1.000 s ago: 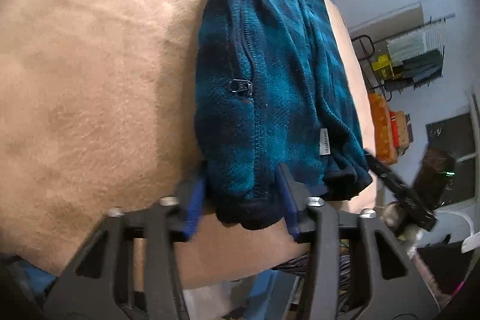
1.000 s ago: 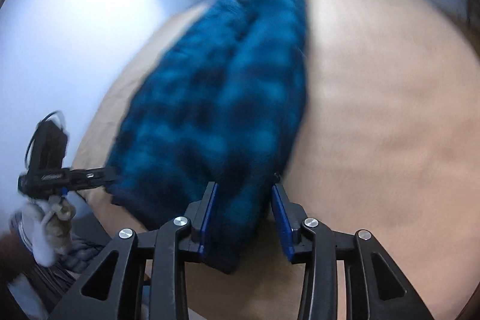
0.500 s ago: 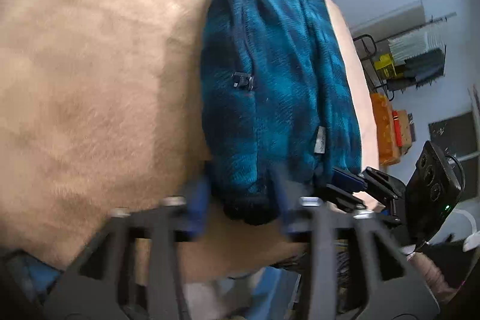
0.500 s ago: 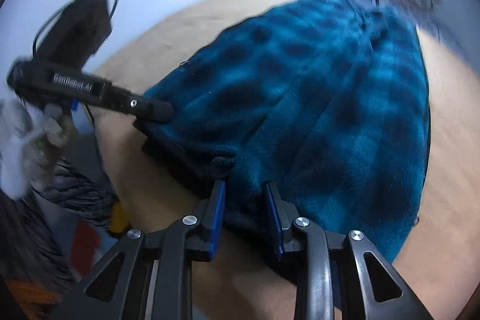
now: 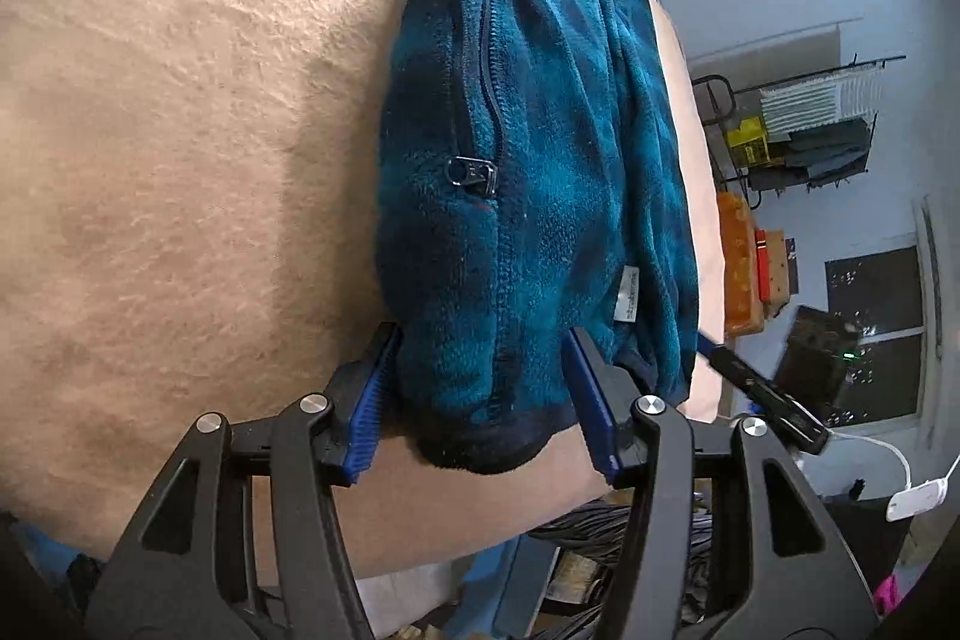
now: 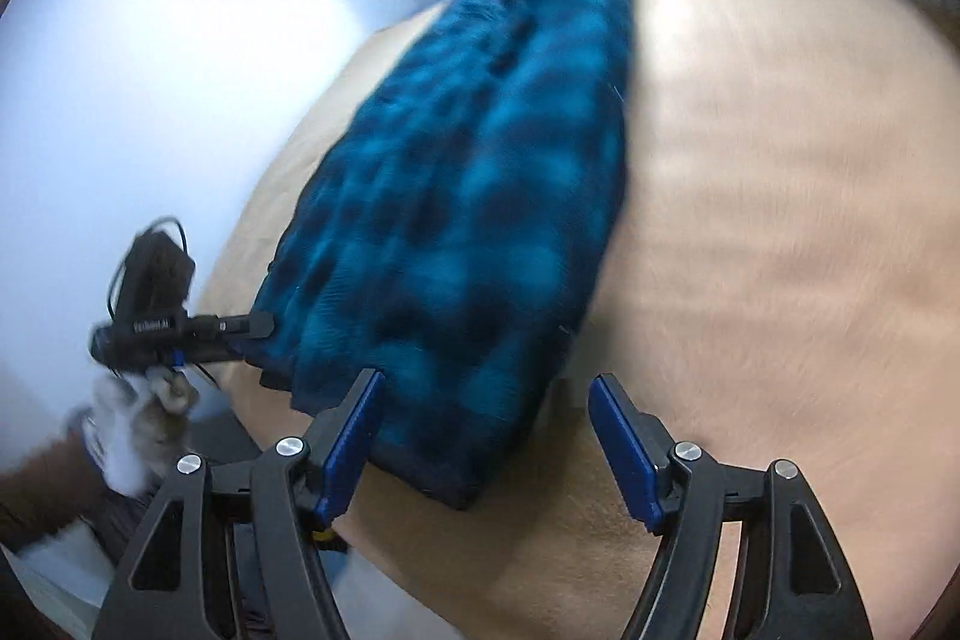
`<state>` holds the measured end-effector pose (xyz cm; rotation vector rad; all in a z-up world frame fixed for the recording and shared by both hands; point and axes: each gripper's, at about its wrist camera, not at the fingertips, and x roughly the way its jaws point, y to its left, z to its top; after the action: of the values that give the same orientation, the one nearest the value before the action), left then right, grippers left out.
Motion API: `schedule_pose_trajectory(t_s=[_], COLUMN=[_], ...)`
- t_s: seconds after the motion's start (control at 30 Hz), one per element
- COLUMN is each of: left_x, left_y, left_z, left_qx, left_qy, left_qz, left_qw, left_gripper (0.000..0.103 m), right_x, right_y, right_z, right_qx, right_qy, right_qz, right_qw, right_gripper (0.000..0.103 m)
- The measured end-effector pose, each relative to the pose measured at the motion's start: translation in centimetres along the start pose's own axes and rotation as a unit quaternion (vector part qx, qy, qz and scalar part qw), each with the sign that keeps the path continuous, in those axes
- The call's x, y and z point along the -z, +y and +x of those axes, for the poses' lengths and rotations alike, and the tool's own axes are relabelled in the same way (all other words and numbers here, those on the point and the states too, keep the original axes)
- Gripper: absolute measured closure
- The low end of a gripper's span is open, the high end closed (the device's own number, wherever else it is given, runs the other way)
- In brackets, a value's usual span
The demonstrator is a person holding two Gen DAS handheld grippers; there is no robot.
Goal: Fold large clothes
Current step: 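Grasp the bundle's end with the left tool while the right tool grasps it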
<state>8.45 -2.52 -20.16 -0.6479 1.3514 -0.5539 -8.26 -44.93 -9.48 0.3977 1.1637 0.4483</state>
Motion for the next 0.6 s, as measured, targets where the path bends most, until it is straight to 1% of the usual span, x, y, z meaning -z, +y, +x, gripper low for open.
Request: schedule_pose_trajectory(t_s=[0.03, 0.07, 0.1, 0.13, 0.17, 0.23, 0.27, 0.3, 0.33, 0.37, 0.4, 0.43, 0.47, 0.5, 0.6], left_x=[-0.2, -0.3, -0.3, -0.3, -0.3, -0.4, -0.4, -0.4, -0.4, -0.4, -0.3, -0.3, -0.3, -0.3, -0.4], left_y=[0.1, 0.1, 0.1, 0.1, -0.1, -0.3, -0.4, -0.6, -0.8, -1.0, -1.3, -1.5, -1.6, -1.6, -1.7], left_z=[0.1, 0.2, 0.4, 0.5, 0.6, 1.0, 1.1, 1.2, 1.3, 1.2, 1.0, 0.8, 0.5, 0.3, -0.6], left_qx=[0.006, 0.009, 0.008, 0.006, 0.003, -0.001, -0.003, -0.01, -0.012, -0.014, -0.012, -0.009, -0.003, 0.006, 0.031], left_qy=[0.0, 0.001, 0.002, 0.004, 0.005, 0.008, 0.01, 0.01, 0.009, 0.008, 0.004, 0.0, -0.002, -0.005, -0.012], left_qz=[-0.005, -0.008, -0.006, -0.003, 0.001, 0.004, 0.005, 0.008, 0.013, 0.017, 0.022, 0.024, 0.022, 0.017, 0.001], left_qw=[1.0, 0.9999, 0.9999, 1.0, 1.0, 1.0, 0.9999, 0.9999, 0.9998, 0.9997, 0.9997, 0.9997, 0.9997, 0.9998, 0.9995], left_gripper=[0.048, 0.048, 0.051, 0.055, 0.057, 0.066, 0.069, 0.075, 0.078, 0.081, 0.084, 0.085, 0.086, 0.087, 0.088], right_x=[0.1, 0.1, 0.2, 0.3, 0.3, 0.3, 0.3, 0.4, 0.3, 0.3, 0.2, 0.2, 0.3, 0.4, 0.3], right_y=[-0.5, -1.4, -1.7, -2.2, -2.3, -1.9, -1.6, -1.0, -0.4, 0.1, 0.5, 0.6, 0.8, 0.9, 1.3], right_z=[0.6, 1.4, 1.9, 2.7, 3.1, 3.7, 4.1, 4.5, 5.1, 5.3, 5.5, 5.6, 5.3, 5.0, 4.2], right_qx=[-0.012, -0.034, -0.047, -0.065, -0.077, -0.102, -0.108, -0.115, -0.118, -0.115, -0.12, -0.129, -0.13, -0.131, -0.147], right_qy=[0.006, 0.017, 0.026, 0.036, 0.038, 0.04, 0.046, 0.054, 0.062, 0.063, 0.066, 0.071, 0.07, 0.066, 0.048], right_qz=[0.013, 0.03, 0.04, 0.055, 0.062, 0.063, 0.06, 0.054, 0.045, 0.037, 0.033, 0.037, 0.039, 0.039, 0.049], right_qw=[1.0, 0.999, 0.998, 0.996, 0.994, 0.992, 0.991, 0.99, 0.99, 0.991, 0.99, 0.988, 0.988, 0.988, 0.987], right_gripper=[0.031, 0.032, 0.035, 0.036, 0.036, 0.037, 0.041, 0.043, 0.044, 0.05, 0.065, 0.068, 0.072, 0.078, 0.084])
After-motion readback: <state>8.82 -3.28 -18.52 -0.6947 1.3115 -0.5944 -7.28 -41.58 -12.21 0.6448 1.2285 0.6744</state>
